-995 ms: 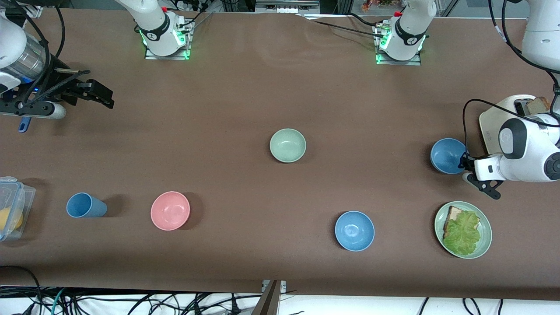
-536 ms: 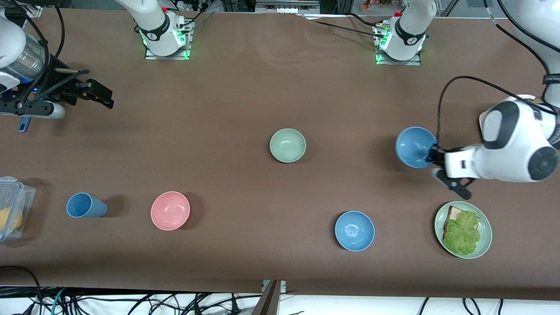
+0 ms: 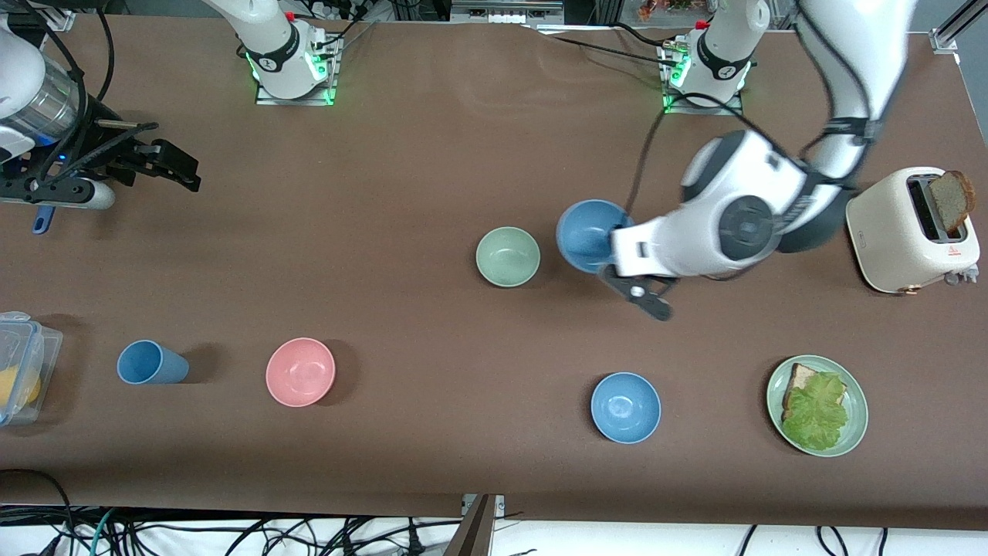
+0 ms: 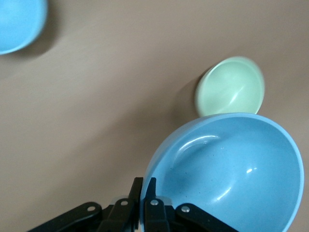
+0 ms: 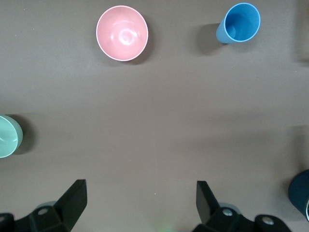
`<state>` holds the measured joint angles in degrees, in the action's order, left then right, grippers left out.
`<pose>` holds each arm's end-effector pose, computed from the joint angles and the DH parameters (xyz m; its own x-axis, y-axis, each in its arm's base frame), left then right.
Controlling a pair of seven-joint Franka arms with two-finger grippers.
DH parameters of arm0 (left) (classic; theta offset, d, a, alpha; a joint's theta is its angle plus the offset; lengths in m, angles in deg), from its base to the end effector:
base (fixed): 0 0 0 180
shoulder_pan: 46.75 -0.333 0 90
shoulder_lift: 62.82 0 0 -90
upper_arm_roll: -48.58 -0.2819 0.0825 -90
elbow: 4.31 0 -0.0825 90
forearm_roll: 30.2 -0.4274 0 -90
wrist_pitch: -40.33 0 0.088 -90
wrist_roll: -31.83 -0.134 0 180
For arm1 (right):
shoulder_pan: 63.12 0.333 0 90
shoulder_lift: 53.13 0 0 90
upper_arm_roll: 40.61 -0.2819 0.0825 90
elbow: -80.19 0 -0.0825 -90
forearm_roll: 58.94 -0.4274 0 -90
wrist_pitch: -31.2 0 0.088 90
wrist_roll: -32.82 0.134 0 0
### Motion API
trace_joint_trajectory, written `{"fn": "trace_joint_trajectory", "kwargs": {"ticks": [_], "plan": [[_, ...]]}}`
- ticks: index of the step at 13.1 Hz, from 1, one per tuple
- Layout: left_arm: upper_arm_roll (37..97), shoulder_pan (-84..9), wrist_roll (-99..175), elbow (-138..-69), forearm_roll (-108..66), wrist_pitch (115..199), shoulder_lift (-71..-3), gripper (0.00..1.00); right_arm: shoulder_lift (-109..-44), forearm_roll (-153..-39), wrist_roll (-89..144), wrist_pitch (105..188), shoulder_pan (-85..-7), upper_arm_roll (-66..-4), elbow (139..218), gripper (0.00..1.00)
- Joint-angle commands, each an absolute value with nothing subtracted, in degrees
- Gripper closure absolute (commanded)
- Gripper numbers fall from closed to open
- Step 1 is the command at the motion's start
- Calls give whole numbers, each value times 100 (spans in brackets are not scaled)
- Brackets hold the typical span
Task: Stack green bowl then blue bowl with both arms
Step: 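Lift the blue bowl and carry it over the green bowl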
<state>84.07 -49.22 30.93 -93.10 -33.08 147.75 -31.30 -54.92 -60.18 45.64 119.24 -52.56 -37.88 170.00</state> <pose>0.6015 -0.3385 0.2956 0.8329 -0.5397 -0.1227 -0.4974 -0.8271 0.2618 0.5943 0.0850 0.5436 0.9941 -0.0866 -0.0650 -0.0871 -0.9962 -0.0059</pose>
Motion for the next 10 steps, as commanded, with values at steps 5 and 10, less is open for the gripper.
{"fn": "trace_joint_trajectory", "kwargs": {"ticks": [5, 10], "plan": [[7741, -3664, 4018, -9167, -3257, 16126, -2283, 100, -5533, -6008, 4583, 11909, -5302, -3877, 16843, 0], [7715, -3541, 3939, -9281, -3328, 16135, -2152, 100, -5533, -6008, 4583, 11918, -5267, -3903, 16825, 0]]}}
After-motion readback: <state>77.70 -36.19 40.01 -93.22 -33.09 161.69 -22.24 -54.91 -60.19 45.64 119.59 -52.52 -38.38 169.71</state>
